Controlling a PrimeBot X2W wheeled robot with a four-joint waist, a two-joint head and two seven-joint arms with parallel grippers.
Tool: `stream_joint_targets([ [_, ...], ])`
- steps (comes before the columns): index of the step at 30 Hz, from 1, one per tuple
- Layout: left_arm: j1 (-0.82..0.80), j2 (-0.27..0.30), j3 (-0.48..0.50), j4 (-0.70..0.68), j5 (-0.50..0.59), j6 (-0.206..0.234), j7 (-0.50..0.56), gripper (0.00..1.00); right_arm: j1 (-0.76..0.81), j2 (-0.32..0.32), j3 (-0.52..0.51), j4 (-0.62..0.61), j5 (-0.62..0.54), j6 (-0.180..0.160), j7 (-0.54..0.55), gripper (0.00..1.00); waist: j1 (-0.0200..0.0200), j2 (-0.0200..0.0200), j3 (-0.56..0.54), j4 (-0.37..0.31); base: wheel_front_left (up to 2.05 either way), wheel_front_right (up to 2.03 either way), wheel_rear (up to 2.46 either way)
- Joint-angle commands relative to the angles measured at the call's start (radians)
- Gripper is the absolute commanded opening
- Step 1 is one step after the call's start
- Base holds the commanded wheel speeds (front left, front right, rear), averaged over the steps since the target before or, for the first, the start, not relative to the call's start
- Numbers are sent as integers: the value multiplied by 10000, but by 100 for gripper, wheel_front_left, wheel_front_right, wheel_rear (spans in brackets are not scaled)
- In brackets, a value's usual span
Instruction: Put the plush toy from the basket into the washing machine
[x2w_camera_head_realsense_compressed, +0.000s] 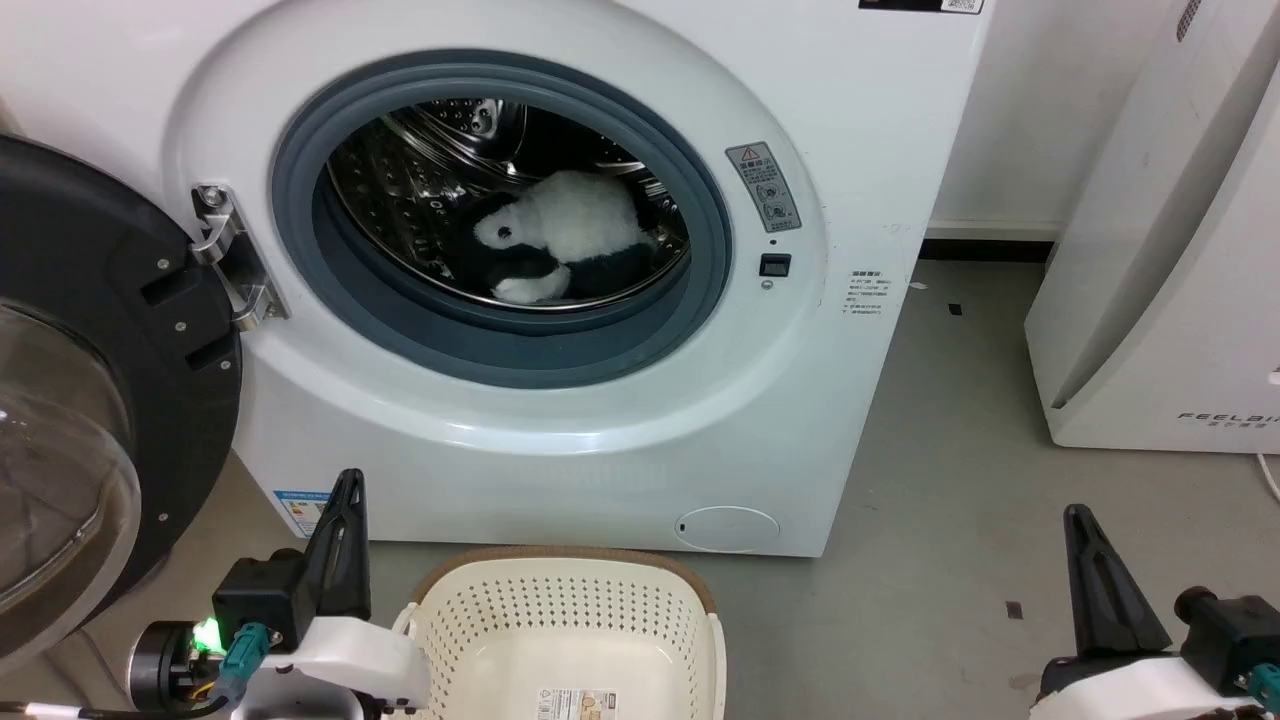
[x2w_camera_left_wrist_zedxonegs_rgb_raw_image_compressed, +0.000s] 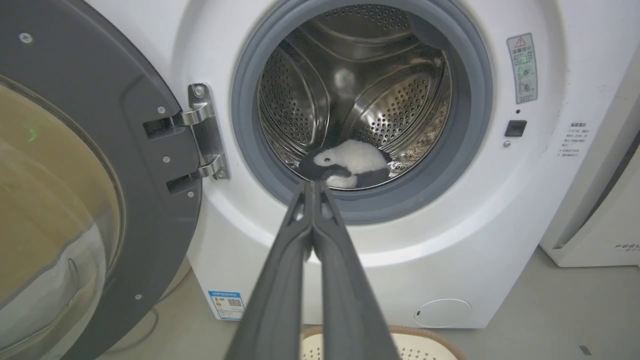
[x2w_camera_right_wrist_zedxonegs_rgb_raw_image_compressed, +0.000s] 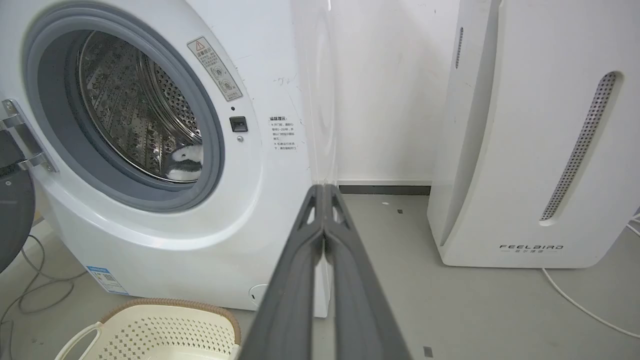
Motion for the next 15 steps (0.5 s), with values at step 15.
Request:
stream_joint_targets([
  [15, 228, -76, -85, -261, 127, 71, 350, 0, -197, -6, 191, -148, -300, -4, 338, 0, 0, 0, -8, -92, 0, 0, 0],
])
